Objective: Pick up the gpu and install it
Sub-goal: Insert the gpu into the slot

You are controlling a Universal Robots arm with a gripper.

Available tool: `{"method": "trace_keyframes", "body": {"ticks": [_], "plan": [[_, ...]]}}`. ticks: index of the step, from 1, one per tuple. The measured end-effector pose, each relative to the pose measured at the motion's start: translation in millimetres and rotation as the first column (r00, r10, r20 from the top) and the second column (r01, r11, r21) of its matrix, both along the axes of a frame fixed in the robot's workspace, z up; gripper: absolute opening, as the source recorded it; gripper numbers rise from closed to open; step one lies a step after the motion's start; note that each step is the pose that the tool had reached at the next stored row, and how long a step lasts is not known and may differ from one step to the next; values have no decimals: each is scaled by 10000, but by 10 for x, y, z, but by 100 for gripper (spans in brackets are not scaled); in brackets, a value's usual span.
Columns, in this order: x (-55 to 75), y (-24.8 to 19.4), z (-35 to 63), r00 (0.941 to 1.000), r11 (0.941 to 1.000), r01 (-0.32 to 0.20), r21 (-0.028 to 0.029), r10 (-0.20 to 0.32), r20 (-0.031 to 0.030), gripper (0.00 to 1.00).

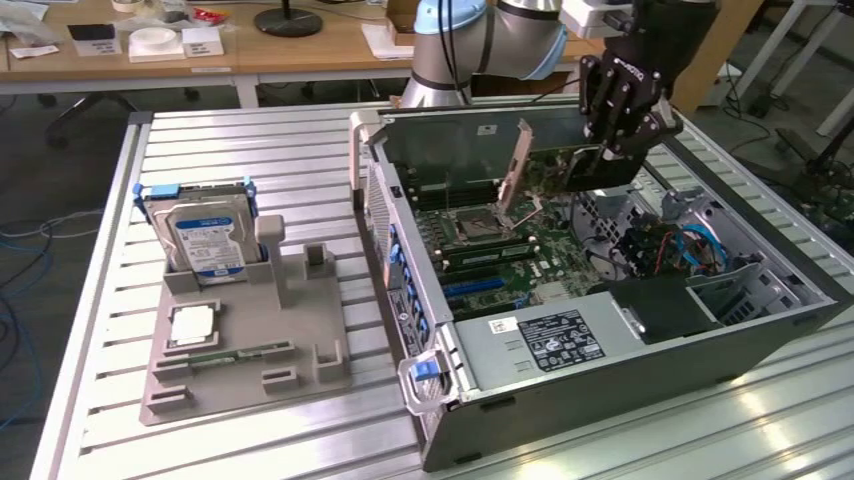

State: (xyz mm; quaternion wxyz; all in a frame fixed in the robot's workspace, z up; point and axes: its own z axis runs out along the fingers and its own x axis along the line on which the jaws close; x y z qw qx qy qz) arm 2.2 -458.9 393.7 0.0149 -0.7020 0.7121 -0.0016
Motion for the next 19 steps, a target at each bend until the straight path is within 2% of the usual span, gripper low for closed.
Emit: {"method": "trace_keyframes", "body": {"ticks": [6,12,19], "plan": [[-106,14,-31,9999,9999,111,-3,-111,-2,27],[-148,24,-60,9998,9998,220,-6,-220,-4,27],[-218,53,-115,9992,9992,394,-47,-394,-60,27]]}}
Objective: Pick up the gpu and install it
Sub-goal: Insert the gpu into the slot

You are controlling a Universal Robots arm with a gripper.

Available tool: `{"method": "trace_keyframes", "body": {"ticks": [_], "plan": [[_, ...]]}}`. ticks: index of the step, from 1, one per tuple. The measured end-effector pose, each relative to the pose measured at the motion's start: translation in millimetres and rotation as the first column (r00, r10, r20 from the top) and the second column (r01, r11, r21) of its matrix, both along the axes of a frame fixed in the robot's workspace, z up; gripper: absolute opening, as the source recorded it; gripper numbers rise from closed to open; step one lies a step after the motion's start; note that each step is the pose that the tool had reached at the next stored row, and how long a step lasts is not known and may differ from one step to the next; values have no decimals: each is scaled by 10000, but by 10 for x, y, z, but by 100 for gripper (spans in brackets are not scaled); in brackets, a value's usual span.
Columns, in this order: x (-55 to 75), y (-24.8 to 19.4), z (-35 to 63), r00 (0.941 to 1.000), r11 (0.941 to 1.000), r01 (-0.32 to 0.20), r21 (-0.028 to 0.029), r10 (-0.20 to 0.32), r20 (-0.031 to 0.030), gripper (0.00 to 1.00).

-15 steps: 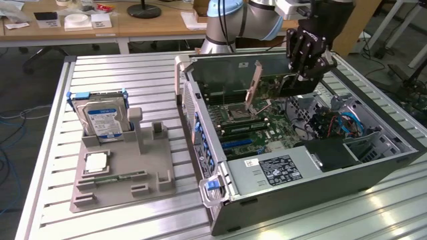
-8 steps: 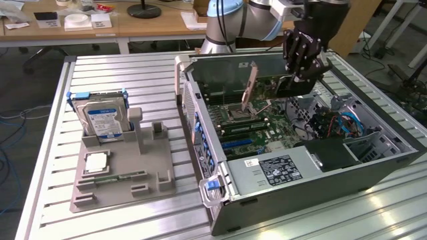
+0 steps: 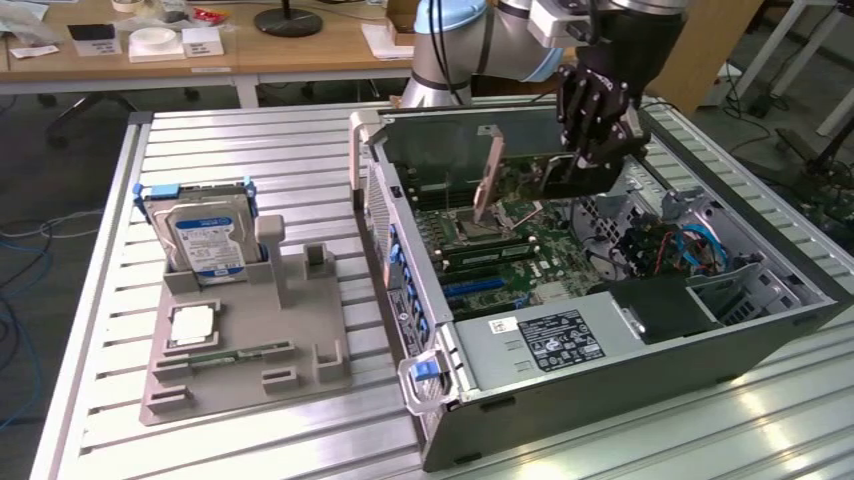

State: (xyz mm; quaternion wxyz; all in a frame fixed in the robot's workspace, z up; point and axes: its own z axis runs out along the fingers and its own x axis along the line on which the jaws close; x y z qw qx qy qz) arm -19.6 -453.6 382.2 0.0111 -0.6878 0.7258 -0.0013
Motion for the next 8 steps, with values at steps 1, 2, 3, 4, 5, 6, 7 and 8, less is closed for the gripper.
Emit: {"method": "trace_keyframes", "body": {"ticks": [1,2,3,4,5,6,7,8], "plan": [[-12,2,-6,10000,10000,16,-2,-16,-8,27],[-13,2,-6,10000,10000,18,-6,-18,-8,27],[-13,2,-6,10000,10000,17,-7,-17,-9,27],[-13,2,-6,10000,10000,17,-7,-17,-9,27],[-13,2,-6,10000,10000,17,-7,-17,-9,27],[-13,2,-7,10000,10000,17,-6,-17,-9,27],[-12,2,-7,10000,10000,16,-7,-16,-23,27],[-11,3,-8,10000,10000,16,-4,-16,-86,27]]}}
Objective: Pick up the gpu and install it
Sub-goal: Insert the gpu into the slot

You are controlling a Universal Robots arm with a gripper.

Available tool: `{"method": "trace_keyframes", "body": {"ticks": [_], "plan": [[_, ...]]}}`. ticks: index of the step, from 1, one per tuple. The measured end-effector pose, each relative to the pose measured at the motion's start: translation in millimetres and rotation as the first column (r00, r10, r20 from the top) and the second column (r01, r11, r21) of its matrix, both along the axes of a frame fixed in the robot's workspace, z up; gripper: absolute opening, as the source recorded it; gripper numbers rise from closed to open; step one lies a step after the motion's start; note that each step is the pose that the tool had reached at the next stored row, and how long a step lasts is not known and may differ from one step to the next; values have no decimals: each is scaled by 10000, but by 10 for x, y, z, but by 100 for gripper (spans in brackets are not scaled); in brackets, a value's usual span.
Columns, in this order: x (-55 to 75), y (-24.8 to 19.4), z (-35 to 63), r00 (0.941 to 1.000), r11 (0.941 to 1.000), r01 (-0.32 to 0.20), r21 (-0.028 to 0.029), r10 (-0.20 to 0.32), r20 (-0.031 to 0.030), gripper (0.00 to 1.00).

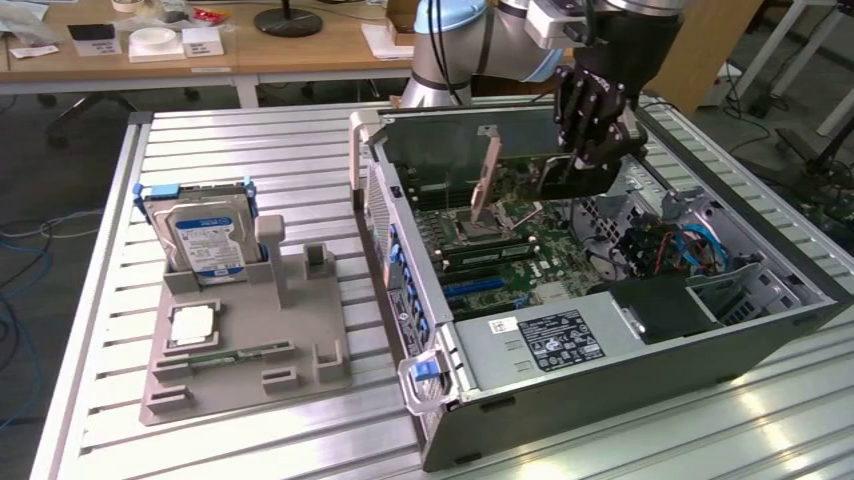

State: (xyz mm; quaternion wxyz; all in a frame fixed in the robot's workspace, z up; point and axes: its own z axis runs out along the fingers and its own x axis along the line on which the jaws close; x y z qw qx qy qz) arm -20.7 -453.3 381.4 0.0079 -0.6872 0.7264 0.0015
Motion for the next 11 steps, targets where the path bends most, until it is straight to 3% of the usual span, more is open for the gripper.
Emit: {"method": "trace_keyframes", "body": {"ticks": [2,3,11], "plan": [[2,0,2,9999,10000,1,-4,-1,-139,27],[2,-1,2,9999,10000,1,-5,-1,-168,27],[-3,1,-9,9998,10000,-91,13,92,-157,27]]}}
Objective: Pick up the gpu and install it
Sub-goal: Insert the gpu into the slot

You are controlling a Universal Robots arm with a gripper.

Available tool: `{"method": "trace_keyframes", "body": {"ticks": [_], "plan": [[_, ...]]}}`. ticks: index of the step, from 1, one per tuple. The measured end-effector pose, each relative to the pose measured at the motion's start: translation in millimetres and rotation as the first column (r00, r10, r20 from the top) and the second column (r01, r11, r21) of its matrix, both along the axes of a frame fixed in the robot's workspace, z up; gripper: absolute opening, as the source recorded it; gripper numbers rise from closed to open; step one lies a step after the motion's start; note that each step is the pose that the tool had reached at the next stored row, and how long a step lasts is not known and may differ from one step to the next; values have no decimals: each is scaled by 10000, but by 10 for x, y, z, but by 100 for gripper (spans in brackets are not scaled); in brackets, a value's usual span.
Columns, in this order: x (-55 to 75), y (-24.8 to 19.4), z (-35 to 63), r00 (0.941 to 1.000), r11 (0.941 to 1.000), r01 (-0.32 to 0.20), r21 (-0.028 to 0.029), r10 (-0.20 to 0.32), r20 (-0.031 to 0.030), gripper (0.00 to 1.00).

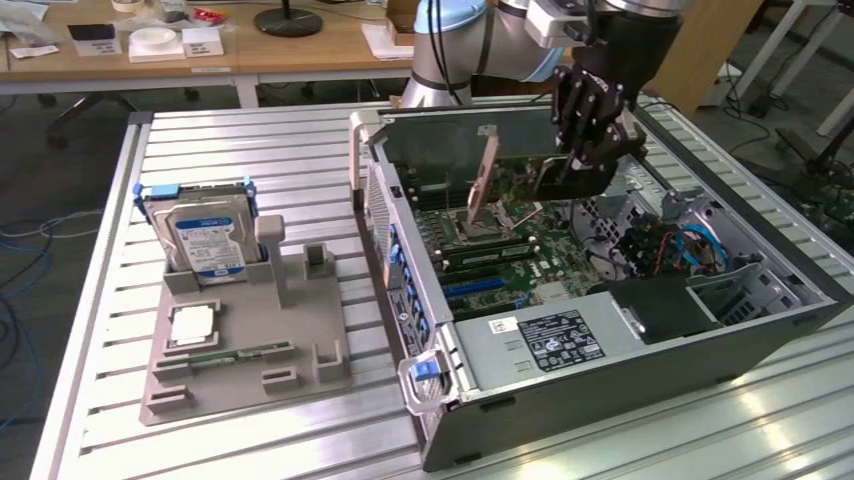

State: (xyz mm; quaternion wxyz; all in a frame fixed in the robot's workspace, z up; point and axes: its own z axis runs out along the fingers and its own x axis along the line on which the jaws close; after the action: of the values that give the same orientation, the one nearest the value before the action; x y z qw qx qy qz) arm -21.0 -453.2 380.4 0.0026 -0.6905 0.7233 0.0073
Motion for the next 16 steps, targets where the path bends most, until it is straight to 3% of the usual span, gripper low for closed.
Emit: {"method": "trace_keyframes", "body": {"ticks": [7,16], "plan": [[-9,0,-19,9993,9992,-386,44,386,13,27],[-15,0,-45,9989,9989,-461,44,461,7,27]]}}
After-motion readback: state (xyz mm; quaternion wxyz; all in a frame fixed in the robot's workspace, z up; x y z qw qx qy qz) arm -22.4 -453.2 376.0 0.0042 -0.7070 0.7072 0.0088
